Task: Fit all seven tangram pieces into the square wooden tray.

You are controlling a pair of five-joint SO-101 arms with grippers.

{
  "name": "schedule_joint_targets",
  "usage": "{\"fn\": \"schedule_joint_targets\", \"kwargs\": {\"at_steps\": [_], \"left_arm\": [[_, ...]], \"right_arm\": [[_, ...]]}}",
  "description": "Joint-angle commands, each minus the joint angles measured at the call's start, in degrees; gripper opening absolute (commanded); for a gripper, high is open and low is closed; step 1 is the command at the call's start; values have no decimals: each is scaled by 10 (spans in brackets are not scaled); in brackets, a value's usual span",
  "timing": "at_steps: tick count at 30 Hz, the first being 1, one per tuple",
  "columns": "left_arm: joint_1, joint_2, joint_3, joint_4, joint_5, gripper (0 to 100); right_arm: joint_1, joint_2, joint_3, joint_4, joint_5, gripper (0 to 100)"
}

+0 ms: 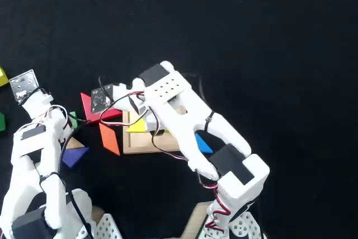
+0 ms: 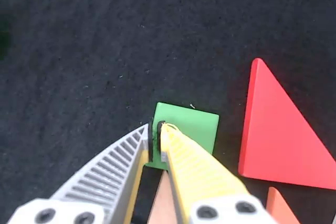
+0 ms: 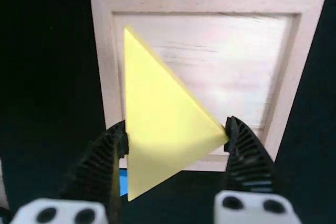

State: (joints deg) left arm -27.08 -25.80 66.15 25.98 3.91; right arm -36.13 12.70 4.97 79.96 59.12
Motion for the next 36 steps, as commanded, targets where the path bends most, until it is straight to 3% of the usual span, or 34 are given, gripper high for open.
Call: {"fn": "schedule_joint_targets", "kwargs": {"at_steps": [1, 7, 36], "left_arm": [[-3, -9, -13, -3, 5, 57], [14, -8, -16, -3, 5, 57], [15, -8, -15, -3, 5, 57]], "right_arm": [[-7, -13, 18, -38, 11, 164], [-20, -13, 62, -76, 11, 163], [-20, -8, 92, -72, -25, 178]]}}
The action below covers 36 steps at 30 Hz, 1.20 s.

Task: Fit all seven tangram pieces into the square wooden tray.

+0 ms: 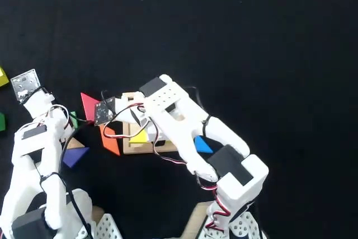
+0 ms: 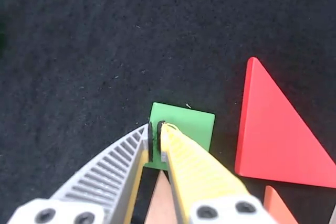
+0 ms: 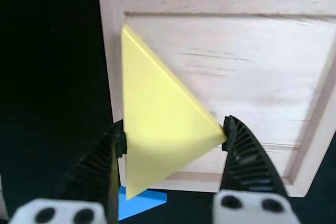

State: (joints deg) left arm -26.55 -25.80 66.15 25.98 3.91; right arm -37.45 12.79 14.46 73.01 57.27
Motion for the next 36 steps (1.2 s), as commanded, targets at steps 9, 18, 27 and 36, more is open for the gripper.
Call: {"fn": "schedule_joint_targets", "kwargs": {"at_steps": [9, 18, 27, 36], "left_arm": [[9, -8, -15, -3, 5, 57], [9, -8, -15, -3, 5, 57], [9, -8, -15, -3, 5, 57], [10, -8, -15, -3, 5, 57]], "right_arm": [[-17, -13, -3, -2, -6, 312], [-49, -14, -28, 29, -4, 304], [39, -7, -194, 81, -6, 158], [63, 68, -205, 12, -4, 50]]}}
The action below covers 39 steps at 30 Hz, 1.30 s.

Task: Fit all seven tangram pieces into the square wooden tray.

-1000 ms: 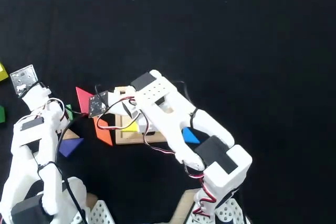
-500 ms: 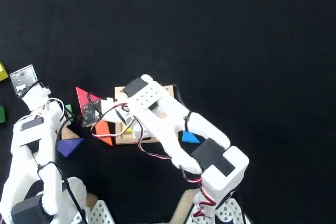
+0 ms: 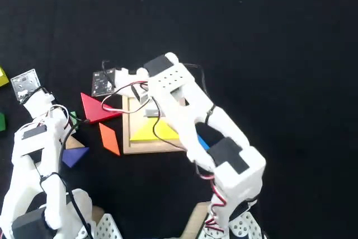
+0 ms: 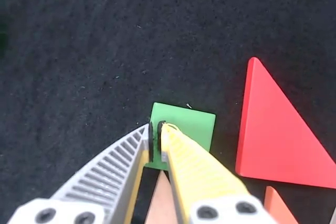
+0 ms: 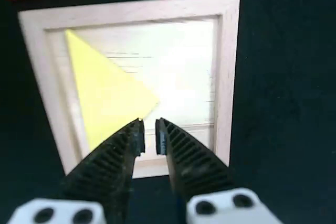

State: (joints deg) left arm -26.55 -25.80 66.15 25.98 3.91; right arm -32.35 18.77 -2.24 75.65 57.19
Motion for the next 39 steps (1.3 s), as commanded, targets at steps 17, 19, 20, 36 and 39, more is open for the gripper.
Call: {"fn": "schedule_joint_targets", "kwargs": {"at_steps": [17, 19, 20, 36, 39], "left_arm": [[10, -8, -16, -3, 5, 57], [10, -8, -17, -3, 5, 57], [10, -8, -17, -3, 5, 57], [10, -8, -17, -3, 5, 57], [10, -8, -17, -3, 5, 57]], "right_arm": [[29, 114, -125, -9, -3, 11], [30, 117, -122, -9, -3, 11], [30, 117, -120, -9, -3, 11], [28, 152, -123, -9, -2, 11], [27, 152, -122, -8, -2, 11]]}}
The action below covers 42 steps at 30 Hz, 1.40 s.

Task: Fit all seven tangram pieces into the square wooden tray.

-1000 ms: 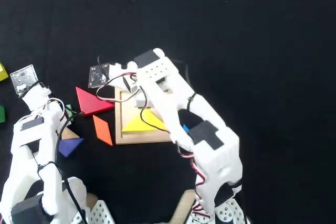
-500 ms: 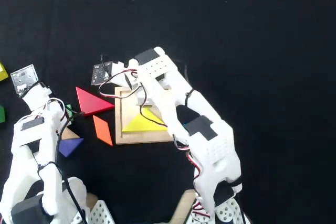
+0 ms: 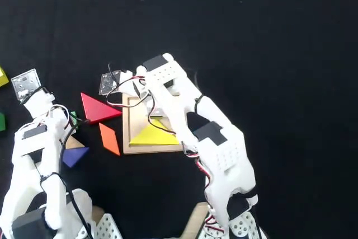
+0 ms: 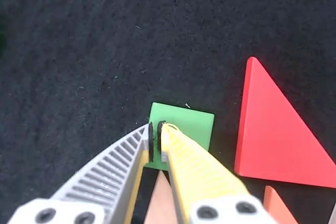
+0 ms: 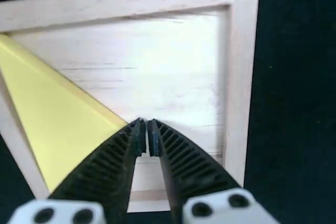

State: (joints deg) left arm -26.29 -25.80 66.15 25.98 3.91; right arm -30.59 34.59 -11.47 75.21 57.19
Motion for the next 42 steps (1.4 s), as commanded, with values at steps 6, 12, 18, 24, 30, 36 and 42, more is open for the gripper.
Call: {"fn": "schedule_joint_targets", "kwargs": {"at_steps": [6, 12, 18, 24, 30, 36, 42], "left_arm": [[18, -8, -16, -3, 2, 57], [18, -8, -17, -3, 2, 57], [18, -8, -16, -3, 2, 57], [18, -8, -16, -3, 2, 57], [18, -8, -15, -3, 2, 57], [18, -8, -15, -3, 2, 57], [18, -7, -14, -3, 1, 57]], "right_arm": [[4, -6, -29, 24, -2, 11], [-13, -7, -30, 50, -2, 11], [4, -19, -89, 70, -4, 11], [38, -109, -204, 163, -33, 11], [50, -196, -200, 202, -81, 11], [51, -275, -102, 203, -105, 11], [95, -409, 31, 177, -103, 11]]}}
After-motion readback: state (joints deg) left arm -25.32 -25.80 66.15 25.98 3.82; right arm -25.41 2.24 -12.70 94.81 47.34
